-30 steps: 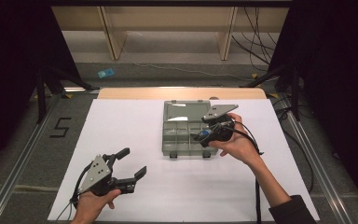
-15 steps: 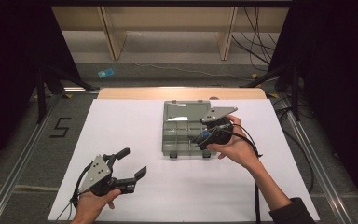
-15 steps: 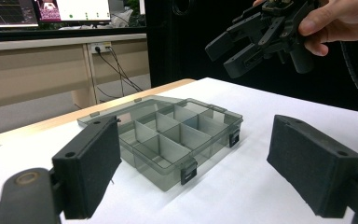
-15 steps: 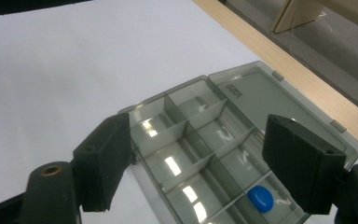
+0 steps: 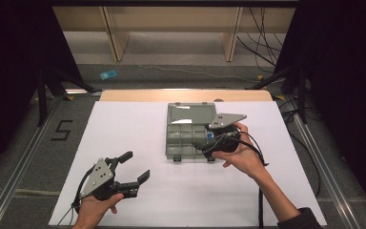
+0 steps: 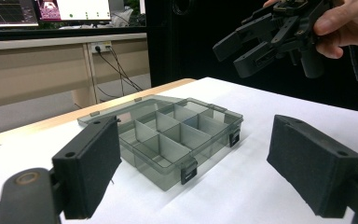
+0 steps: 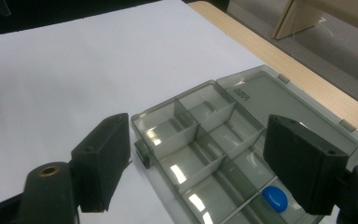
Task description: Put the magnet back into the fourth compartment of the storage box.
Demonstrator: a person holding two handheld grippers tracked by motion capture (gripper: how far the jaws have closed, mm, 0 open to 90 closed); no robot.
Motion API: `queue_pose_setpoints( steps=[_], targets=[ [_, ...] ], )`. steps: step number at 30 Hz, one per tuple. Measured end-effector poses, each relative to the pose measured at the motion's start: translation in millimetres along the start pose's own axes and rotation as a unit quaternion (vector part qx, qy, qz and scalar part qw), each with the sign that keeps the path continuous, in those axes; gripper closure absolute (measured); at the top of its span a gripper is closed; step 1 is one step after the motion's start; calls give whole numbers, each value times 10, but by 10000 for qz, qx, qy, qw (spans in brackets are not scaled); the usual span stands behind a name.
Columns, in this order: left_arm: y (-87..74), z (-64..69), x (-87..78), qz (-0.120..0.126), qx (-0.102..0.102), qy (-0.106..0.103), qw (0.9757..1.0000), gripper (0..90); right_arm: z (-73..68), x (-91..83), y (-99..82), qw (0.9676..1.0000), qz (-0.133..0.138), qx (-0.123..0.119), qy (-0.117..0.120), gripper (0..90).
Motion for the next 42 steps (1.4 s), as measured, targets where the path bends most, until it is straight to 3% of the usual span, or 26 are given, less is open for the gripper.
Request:
queue_pose_setpoints(
  steps=[21, 32, 41, 42],
  targets=[
    [2, 1, 2, 8, -8, 3, 10000, 164, -119, -151, -150, 9985, 485, 250, 64, 227],
    [0, 2, 3, -2, -2, 0, 10000, 164, -152, -216, -258, 9980, 575, 267, 84, 216],
    [-2, 7, 6, -9, -14, -8, 10000, 163, -171, -249, -327, 9953, 781, 553, 123, 173],
    [-2, 7, 6, -8, -14, -10, 10000, 163, -156, -260, -330, 9955, 797, 501, 57, 173]
  ],
)
Point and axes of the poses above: each handheld gripper's, and its own axes: x roughly forward along the jaws, y roughly out of its top, z roughly to its right, the point moved 6 cm from there along x, roughly forward along the jaws, and after that the axes turned 2 degrees about -y, right-handed, at the moved point
